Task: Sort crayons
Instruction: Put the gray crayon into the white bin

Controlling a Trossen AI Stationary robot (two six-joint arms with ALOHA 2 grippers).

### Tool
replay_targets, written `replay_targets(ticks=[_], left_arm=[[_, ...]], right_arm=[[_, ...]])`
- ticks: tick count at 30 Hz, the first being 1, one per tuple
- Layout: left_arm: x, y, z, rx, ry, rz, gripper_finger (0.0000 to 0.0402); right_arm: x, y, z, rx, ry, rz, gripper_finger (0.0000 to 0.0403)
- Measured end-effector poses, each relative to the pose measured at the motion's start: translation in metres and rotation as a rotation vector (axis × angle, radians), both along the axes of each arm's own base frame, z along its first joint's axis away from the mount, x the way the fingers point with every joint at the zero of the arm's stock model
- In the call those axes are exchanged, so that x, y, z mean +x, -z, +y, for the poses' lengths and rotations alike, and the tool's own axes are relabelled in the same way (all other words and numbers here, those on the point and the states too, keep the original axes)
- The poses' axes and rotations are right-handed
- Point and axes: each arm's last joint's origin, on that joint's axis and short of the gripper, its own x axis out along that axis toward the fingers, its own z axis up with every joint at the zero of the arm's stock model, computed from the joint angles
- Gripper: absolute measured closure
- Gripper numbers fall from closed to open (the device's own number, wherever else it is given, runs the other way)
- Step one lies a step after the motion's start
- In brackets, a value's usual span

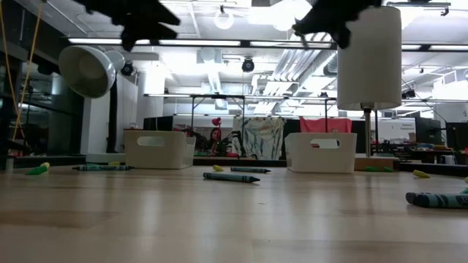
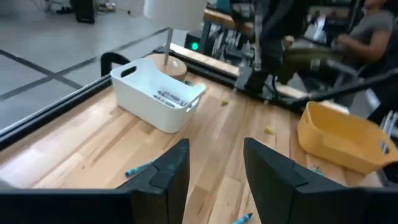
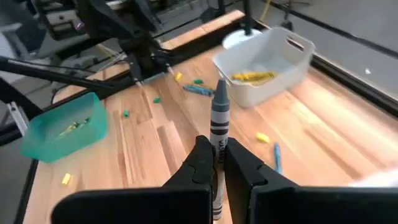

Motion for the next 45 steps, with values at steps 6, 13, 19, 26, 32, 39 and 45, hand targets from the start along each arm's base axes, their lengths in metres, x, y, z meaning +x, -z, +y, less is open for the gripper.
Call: replay_targets(ticks=[6,13,19,26,32,39,45], left_arm=[[-0.02,0.009,0.003,-0.047,-0.036,-0.107,0.0264],[-0.023,0.009,0.004,-0.036,-0.088,-0.13,0.0262],[-0.023,0.009,0.005,-0.028,-0.119,-0.132,0.0261],[-0.024,0.007,0.007,-0.016,-0.19,-0.155,0.0261],[-0.022,0.003,0.009,-0.012,-0.254,-0.206,0.0261],[-0.019,0.006,0.025,-0.017,-0.266,-0.182,0.0261],[-0.017,0.007,0.045,-0.029,-0.108,-0.163,0.0261]], right_arm=[[-0.04,0.032,0.009,0.11,0.098,-0.019,0.0402],[-0.061,0.057,0.012,0.205,0.164,-0.038,0.0402],[-0.056,0.055,0.004,0.193,0.215,-0.09,0.0402],[-0.037,0.063,-0.027,0.191,0.383,-0.113,0.0402],[-0.021,0.088,-0.063,0.258,0.583,-0.054,0.0402],[0.005,0.101,-0.103,0.302,0.726,0.178,0.0402],[0.032,0.112,-0.137,0.336,0.817,0.494,0.0402]])
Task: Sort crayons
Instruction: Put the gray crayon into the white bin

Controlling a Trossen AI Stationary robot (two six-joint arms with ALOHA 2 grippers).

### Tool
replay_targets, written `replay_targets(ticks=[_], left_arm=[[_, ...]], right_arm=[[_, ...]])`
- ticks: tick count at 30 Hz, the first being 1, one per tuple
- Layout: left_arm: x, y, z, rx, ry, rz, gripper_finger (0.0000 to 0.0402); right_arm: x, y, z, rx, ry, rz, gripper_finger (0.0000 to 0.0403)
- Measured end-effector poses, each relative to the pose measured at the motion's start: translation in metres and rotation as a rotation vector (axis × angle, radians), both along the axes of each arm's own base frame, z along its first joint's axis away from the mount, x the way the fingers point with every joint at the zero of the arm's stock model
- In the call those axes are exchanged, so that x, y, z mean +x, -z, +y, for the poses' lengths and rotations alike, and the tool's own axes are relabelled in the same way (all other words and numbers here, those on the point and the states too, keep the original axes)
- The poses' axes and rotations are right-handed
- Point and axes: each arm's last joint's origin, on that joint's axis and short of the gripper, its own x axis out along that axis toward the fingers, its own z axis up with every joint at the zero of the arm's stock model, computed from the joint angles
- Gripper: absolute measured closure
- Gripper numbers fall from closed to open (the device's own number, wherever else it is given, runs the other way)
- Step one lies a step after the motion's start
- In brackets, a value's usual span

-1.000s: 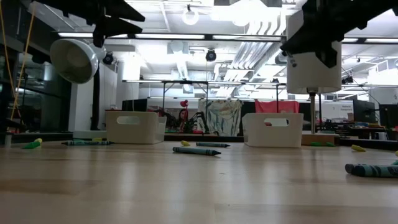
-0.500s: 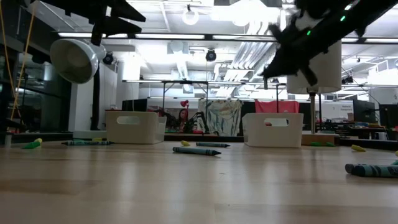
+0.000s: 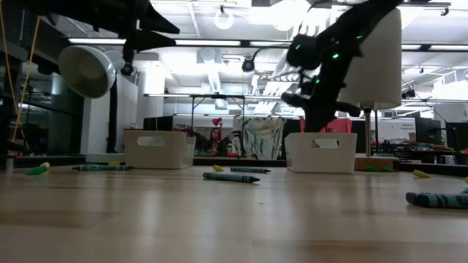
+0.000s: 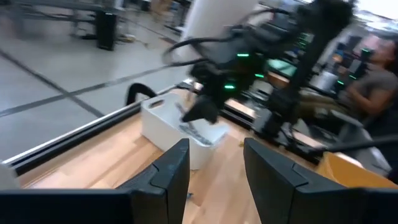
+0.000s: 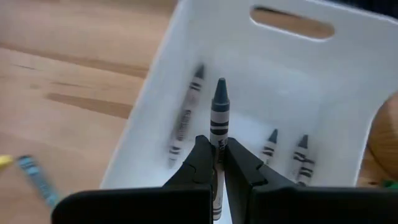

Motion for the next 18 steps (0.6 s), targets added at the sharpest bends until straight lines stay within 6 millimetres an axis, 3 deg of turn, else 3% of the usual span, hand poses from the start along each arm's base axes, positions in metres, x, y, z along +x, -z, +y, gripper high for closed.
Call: replay_targets(ticks=[8,18], left_arm=[[-0.003,0.0,0.016,0.031,0.056,0.014,0.0261],[-0.004,0.001,0.019,0.022,0.087,0.017,0.0261]], right_arm=[[0.025,0.026,-0.031,0.209,0.045,0.014,0.0402],[0.013,0.037,-0.042,0.269,0.178,0.08,0.0402]])
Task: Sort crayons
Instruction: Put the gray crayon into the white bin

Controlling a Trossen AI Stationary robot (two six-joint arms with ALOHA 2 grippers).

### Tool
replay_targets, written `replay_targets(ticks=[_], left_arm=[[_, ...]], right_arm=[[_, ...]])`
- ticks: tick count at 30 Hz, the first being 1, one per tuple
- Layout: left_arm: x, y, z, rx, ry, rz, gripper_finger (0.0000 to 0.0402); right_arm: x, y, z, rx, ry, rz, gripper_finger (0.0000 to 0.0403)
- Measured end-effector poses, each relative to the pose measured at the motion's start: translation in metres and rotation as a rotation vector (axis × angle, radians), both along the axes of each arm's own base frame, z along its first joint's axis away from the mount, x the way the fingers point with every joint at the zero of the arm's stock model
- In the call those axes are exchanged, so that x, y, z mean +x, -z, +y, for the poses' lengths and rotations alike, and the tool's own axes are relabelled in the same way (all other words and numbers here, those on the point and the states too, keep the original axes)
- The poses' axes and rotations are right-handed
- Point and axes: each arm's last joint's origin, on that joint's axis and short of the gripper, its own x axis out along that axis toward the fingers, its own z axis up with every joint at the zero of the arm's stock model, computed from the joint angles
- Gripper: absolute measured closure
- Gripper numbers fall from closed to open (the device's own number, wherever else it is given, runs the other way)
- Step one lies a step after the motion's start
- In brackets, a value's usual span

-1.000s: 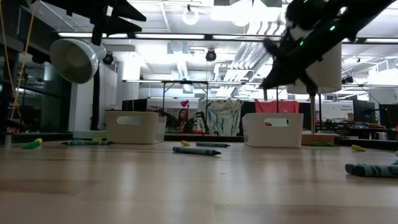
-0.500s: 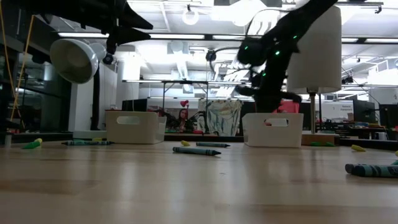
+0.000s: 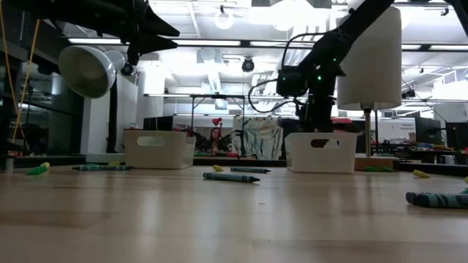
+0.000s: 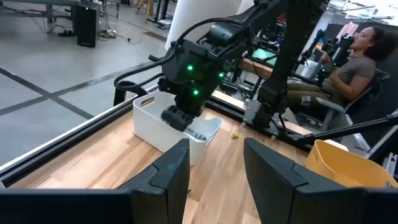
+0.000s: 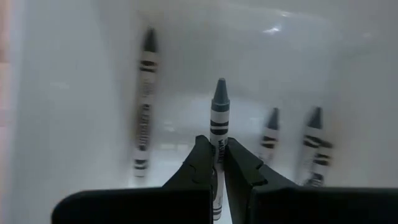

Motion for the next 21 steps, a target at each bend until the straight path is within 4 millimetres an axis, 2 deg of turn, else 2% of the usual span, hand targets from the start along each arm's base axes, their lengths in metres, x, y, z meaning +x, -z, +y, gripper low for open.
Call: replay_targets(ticks=[21], left_arm=[[0.0,0.0,0.0001,0.005,-0.005,0.001,0.0261]], right_arm=[[-0.0039,0.0012,-0.0016,0.02,0.01,0.012,0.0374]])
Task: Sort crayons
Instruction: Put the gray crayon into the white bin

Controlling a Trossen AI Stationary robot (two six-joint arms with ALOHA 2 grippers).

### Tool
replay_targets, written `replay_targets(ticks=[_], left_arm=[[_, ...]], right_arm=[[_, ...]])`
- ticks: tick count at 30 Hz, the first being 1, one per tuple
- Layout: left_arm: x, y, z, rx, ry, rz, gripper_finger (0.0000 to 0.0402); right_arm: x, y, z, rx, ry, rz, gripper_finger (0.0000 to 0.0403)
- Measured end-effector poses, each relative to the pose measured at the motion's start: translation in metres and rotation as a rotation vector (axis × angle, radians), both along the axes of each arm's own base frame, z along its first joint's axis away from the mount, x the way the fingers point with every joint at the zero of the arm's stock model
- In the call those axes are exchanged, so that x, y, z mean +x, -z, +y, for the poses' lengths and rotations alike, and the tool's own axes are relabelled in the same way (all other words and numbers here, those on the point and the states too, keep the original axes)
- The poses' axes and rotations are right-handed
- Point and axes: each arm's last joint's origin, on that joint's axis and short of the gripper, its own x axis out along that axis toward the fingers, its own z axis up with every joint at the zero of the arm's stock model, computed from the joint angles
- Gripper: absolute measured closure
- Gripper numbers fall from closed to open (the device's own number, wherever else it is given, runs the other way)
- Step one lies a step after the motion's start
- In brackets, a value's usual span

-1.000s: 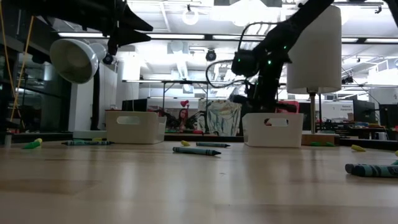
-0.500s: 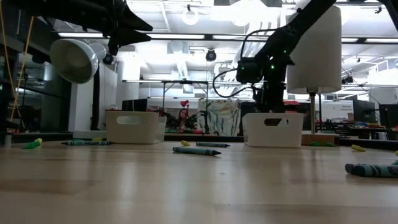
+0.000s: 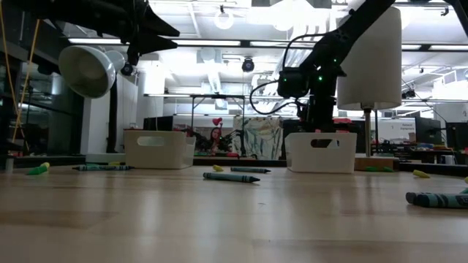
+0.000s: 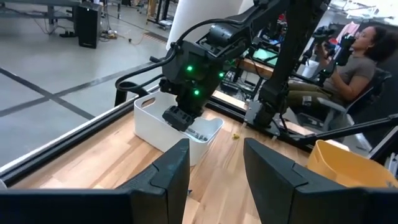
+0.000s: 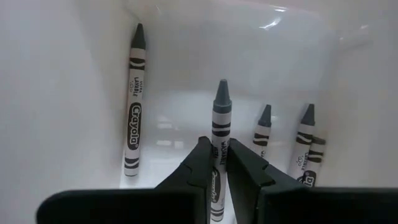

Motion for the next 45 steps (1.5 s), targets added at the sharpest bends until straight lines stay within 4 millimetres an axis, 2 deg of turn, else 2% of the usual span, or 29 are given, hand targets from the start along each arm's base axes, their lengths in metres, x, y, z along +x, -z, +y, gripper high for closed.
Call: replay_targets(ticks=[5,26,30,39,45], left_arm=[[0.0,0.0,0.0,-0.046,-0.008,-0.014,0.0261],[0.0,0.0,0.0,-0.047,-0.009,-0.012,0.0261],[0.0,0.0,0.0,-0.046,-0.009,-0.012,0.0261],[0.0,0.0,0.0,-0.046,-0.009,-0.012,0.0261],[0.0,0.0,0.0,-0.041,-0.012,-0.01,0.0261]], right_arm=[[0.0,0.0,0.0,0.0,0.0,0.0,0.0374],[0.0,0.0,0.0,0.002,-0.001,-0.001,0.037],[0.0,0.0,0.0,0.002,0.001,-0.001,0.0347],[-0.003,-0.008,0.002,-0.002,-0.014,0.002,0.0262],[-0.008,-0.02,0.005,-0.033,-0.056,0.0,0.0243]])
